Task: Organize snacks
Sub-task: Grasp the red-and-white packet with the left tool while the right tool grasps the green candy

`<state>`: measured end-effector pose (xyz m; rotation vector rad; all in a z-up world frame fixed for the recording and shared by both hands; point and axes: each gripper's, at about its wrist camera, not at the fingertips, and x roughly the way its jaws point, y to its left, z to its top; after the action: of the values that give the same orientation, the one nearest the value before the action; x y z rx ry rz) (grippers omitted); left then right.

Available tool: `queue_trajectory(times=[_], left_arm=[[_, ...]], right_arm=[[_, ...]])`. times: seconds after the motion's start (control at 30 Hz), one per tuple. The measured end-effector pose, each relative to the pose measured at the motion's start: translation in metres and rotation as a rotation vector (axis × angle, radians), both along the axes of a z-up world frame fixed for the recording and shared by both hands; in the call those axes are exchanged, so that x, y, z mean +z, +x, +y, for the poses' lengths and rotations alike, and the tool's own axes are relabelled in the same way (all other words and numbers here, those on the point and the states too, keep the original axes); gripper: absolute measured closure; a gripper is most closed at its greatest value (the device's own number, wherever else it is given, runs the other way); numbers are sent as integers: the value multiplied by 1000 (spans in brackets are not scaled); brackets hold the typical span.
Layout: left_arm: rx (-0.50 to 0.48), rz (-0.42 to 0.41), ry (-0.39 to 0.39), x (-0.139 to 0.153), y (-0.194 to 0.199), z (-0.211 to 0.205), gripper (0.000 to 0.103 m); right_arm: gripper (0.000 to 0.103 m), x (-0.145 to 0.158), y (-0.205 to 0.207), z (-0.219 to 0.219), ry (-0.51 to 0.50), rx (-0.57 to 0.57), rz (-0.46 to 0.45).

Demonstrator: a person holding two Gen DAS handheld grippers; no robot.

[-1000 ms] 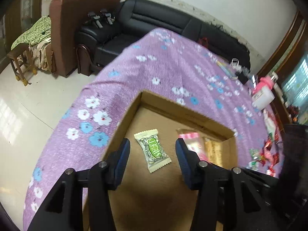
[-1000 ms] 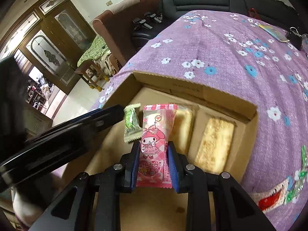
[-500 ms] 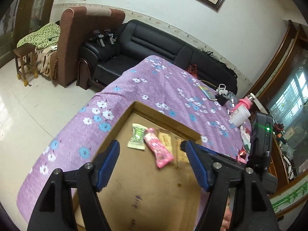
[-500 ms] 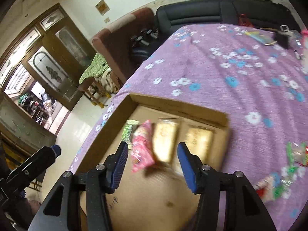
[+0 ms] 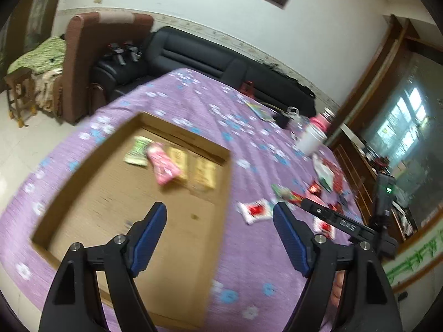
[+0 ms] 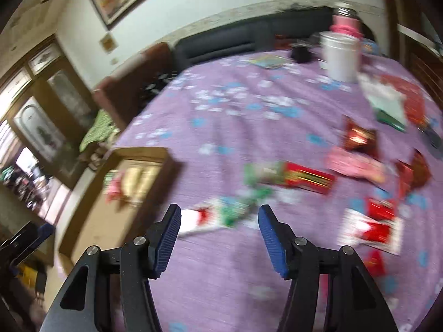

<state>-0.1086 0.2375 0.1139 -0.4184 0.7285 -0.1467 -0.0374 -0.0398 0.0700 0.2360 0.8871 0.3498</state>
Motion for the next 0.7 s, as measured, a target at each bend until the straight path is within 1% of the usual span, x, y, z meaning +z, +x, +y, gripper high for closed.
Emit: queue_trajectory(times=[0.1,0.2,0.37,0.5,0.57,0.67,0.7], left_arm=[[-39,18,8,-6,0,-20,25],[-64,36,14,-10,-2,-32,25],[-55,39,32,-9,-14,-32,25],[-26,43,35,-8,-20,-20,25],[-10,46,37,-9,-23,-14,24],[1,54,27,-11,-24,-7,24],[2,57,24,-12,-24,-6,24]], right_arm=[[41,-9,-2,-15,-11,-26,27],[41,-12,3,-16,-17,-26,32],[41,-17,23,14,-73,-7,36],[41,-30,54,48,-125,-9,81],[41,-37,61,61,-147,-2,84],[41,-46,63,80,-230,24,81],[42,-49,59,85,-278,48,82]])
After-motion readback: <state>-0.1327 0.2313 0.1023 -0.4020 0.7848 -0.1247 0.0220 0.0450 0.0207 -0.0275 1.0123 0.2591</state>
